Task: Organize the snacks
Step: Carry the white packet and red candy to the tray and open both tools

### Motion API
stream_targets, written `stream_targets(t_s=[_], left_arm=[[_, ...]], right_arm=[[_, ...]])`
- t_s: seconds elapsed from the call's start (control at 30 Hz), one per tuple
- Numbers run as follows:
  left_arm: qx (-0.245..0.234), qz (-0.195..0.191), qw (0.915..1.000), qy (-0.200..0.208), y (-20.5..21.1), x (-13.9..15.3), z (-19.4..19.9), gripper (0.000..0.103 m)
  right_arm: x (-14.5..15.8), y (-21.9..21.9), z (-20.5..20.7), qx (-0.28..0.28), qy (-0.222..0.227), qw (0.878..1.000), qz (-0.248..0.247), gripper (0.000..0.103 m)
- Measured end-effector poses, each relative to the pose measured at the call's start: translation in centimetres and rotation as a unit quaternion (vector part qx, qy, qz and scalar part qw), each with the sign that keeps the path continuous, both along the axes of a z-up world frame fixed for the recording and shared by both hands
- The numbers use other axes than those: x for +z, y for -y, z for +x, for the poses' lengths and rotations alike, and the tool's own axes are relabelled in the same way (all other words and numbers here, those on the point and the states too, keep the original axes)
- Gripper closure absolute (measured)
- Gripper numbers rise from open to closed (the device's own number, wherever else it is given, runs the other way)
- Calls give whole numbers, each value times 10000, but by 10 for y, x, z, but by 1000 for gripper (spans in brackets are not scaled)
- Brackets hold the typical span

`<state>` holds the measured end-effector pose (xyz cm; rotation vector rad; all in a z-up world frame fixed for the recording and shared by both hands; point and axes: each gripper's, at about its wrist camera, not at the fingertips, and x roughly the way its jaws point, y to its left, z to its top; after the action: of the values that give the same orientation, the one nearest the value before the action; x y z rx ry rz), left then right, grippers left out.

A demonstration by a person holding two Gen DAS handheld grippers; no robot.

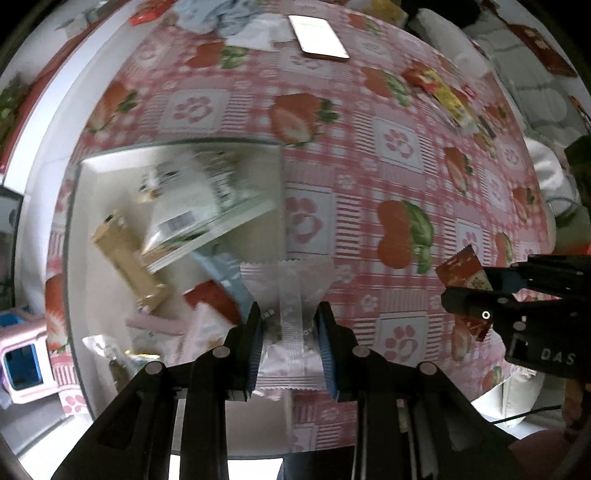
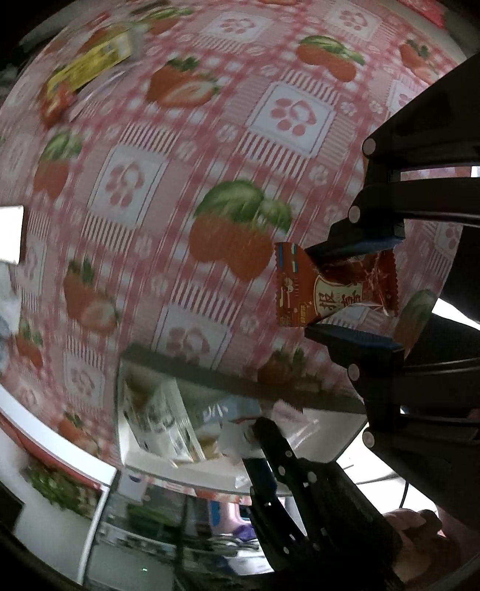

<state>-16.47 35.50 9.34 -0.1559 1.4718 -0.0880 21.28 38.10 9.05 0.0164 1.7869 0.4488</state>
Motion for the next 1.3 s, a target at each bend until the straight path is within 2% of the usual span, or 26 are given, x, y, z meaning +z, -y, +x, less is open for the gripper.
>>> stream_targets(t_s=[0.47, 0.93, 0.97, 1.0, 1.03, 1.07, 1.1, 1.13, 1.17, 1.2, 1.3], left_arm=[[603, 103, 9981, -111, -59, -10, -21, 72], [837, 217, 9958, -288, -88, -23, -37, 72], [863, 249, 9956, -254, -89, -22, -37, 70], [890, 320, 9953, -187, -90, -20, -39, 57], [916, 425, 9948, -97, -91, -17, -40, 35], [935, 528, 9942, -21, -92, -15, -40, 25], [961, 764, 9923, 160, -92, -8, -42, 20], [953, 852, 9916, 211, -93, -5, -42, 20], [945, 889, 9913, 208, -94, -4, -42, 20], [961, 912, 9911, 151, -95, -4, -42, 19], [1019, 1093, 9885, 232, -96, 1, -40, 19]], right_arm=[[-3, -81, 1, 868, 9, 9961, 124, 66], [-12, -144, 8, 1151, -136, 9919, 525, 66], [-13, -147, 9, 1163, -141, 9917, 538, 66], [-14, -150, 9, 1162, -140, 9916, 554, 66], [-14, -153, 11, 1171, -162, 9914, 567, 66], [-14, -155, 11, 1191, -162, 9911, 570, 66], [-13, -156, 12, 1215, -139, 9909, 556, 63], [-11, -157, 12, 1245, -95, 9908, 515, 44], [-9, -157, 12, 1254, -50, 9909, 488, 32], [-7, -156, 13, 1253, -7, 9911, 459, 13], [-2, -151, 14, 1239, 50, 9916, 361, 10]])
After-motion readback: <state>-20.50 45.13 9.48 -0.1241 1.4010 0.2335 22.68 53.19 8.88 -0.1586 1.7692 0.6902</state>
